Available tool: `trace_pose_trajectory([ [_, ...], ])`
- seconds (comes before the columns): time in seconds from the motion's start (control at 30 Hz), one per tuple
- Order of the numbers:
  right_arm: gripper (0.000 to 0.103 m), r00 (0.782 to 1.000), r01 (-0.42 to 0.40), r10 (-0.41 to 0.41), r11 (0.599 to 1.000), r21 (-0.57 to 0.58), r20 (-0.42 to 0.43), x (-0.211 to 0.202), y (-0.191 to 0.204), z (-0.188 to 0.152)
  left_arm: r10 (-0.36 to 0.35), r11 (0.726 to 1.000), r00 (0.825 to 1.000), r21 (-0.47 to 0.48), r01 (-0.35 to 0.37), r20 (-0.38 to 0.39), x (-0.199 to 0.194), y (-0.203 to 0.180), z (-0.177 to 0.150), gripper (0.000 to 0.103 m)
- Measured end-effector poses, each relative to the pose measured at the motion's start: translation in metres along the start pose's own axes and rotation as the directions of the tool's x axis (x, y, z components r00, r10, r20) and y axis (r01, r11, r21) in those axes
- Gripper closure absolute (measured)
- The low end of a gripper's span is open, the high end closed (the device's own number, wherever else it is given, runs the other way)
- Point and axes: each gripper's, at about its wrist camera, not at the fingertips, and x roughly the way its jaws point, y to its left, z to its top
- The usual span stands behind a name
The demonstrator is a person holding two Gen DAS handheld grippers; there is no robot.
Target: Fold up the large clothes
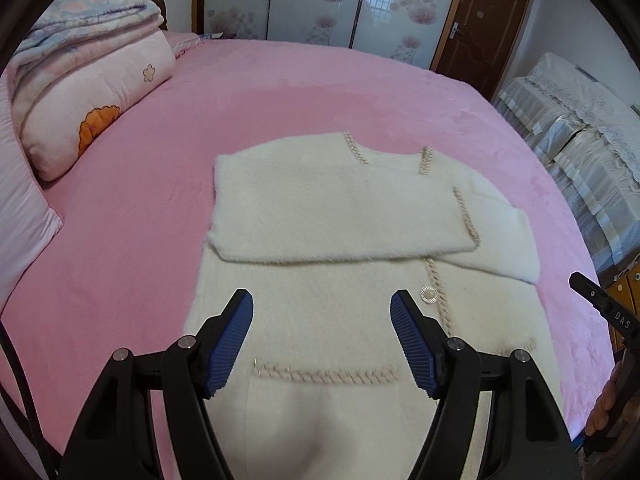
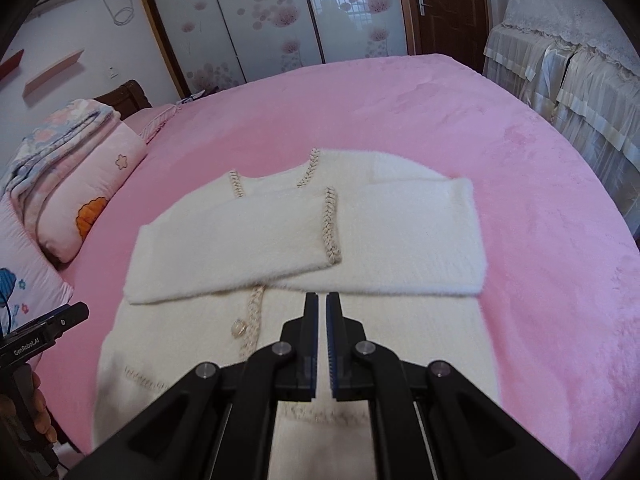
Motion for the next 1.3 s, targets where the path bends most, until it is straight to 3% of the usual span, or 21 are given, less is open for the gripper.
trace_pose_trajectory([
  [0.27, 0.099, 0.997, -0.007, 0.010, 0.999, -0.044, 0.081, -0.075, 0.004, -0.042, 0.046, 0.999, 0.994, 0.022, -0.048, 0.103, -0.063, 0.002, -0.062, 0.029],
  [0.33, 0.091, 0.995, -0.001, 0.006, 0.999, -0.048, 0.099, -0.089, 0.005, -0.054, 0.061, 0.998, 0.992, 0.015, -0.063, 0.114, -0.074, 0.006, -0.076, 0.028],
  [0.4, 0.068, 0.993, 0.013, -0.007, 0.998, -0.053, 0.116, -0.101, 0.006, -0.066, 0.056, 0.998, 0.992, 0.002, -0.056, 0.112, -0.081, 0.014, -0.090, 0.028],
  [0.47, 0.063, 0.990, 0.029, -0.020, 0.997, -0.065, 0.140, -0.111, 0.008, -0.078, 0.054, 0.999, 0.993, -0.010, -0.053, 0.101, -0.085, 0.022, -0.102, 0.028],
  [0.7, 0.063, 0.987, 0.054, -0.042, 0.996, -0.074, 0.154, -0.132, 0.007, -0.116, 0.102, 0.995, 0.994, -0.019, -0.102, 0.038, -0.082, 0.043, -0.138, 0.028],
  [0.8, 0.063, 0.989, 0.063, -0.054, 0.996, -0.061, 0.139, -0.134, 0.000, -0.130, 0.082, 0.995, 0.996, -0.051, -0.081, 0.029, -0.080, 0.049, -0.141, 0.028],
  [1.03, 0.062, 0.993, 0.102, -0.099, 0.994, -0.040, 0.062, -0.122, -0.024, -0.162, 0.070, 0.996, 0.997, -0.059, -0.072, -0.032, -0.065, 0.067, -0.160, 0.028],
  [1.23, 0.062, 0.991, 0.134, -0.133, 0.991, 0.018, -0.023, -0.106, -0.049, -0.181, 0.028, 0.984, 0.991, -0.173, -0.051, -0.131, -0.036, 0.109, -0.184, 0.028],
  [1.3, 0.062, 0.989, 0.146, -0.144, 0.989, 0.035, -0.040, -0.103, -0.058, -0.188, 0.019, 0.985, 0.989, -0.165, -0.044, -0.149, -0.029, 0.116, -0.190, 0.028],
])
